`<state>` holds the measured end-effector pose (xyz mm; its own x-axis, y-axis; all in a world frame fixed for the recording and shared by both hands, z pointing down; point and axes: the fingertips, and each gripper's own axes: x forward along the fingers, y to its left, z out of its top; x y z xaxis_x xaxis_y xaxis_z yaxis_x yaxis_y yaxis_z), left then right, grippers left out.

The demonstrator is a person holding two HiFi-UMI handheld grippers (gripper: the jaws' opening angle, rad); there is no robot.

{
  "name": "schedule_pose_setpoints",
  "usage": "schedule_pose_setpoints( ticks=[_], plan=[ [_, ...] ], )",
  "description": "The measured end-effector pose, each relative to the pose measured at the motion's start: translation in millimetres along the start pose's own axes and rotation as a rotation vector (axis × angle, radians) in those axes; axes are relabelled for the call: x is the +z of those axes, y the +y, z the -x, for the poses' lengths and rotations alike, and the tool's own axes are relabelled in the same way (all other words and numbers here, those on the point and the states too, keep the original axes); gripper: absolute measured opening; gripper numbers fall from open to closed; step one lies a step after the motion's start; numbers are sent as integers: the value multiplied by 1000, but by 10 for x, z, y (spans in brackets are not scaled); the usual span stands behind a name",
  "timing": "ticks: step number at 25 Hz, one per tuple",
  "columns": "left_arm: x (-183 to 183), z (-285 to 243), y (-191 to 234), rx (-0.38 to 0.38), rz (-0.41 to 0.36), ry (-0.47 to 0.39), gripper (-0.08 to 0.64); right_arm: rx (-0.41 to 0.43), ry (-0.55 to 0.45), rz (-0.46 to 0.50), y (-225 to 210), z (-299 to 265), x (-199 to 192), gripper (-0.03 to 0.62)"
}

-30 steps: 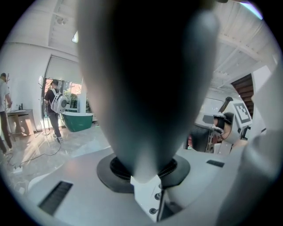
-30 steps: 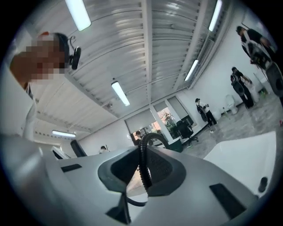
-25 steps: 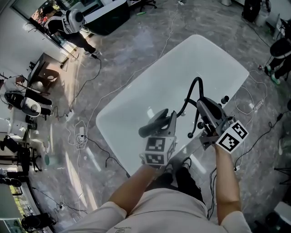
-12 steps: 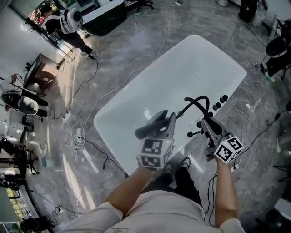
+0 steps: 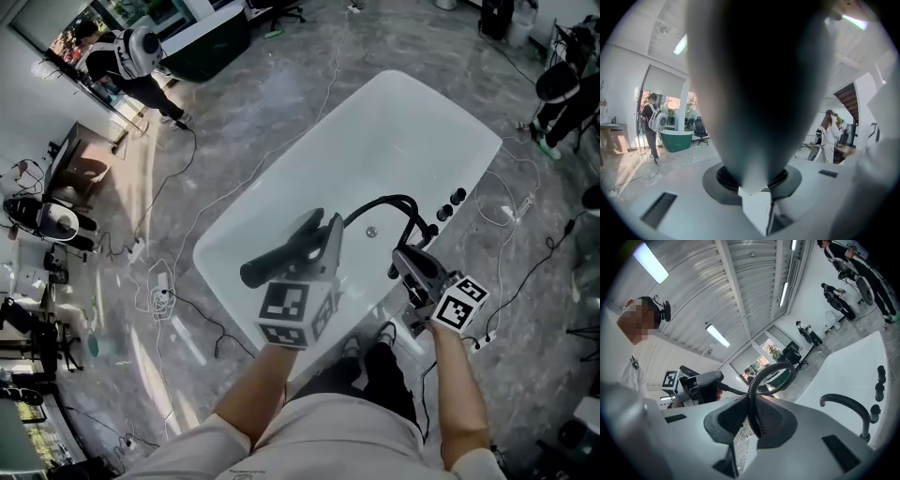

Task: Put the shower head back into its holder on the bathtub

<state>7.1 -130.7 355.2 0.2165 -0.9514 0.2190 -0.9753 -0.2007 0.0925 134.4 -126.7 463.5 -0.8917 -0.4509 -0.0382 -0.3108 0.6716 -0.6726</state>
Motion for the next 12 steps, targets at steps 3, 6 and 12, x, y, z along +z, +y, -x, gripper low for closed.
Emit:
schedule_pose_setpoints(
  ticks=[3,6,12],
  plan=[
    [21,59,-1,-10,10,-8,98,-16,-2,33,38,-33,53,63],
    [-97,67,-81,-40,15,11,98,-100,21,67,-160,123,-25,63],
    [-376,-20,-298,-103,11,52,98,-205,55,-44,-608,427,-466,63]
  ],
)
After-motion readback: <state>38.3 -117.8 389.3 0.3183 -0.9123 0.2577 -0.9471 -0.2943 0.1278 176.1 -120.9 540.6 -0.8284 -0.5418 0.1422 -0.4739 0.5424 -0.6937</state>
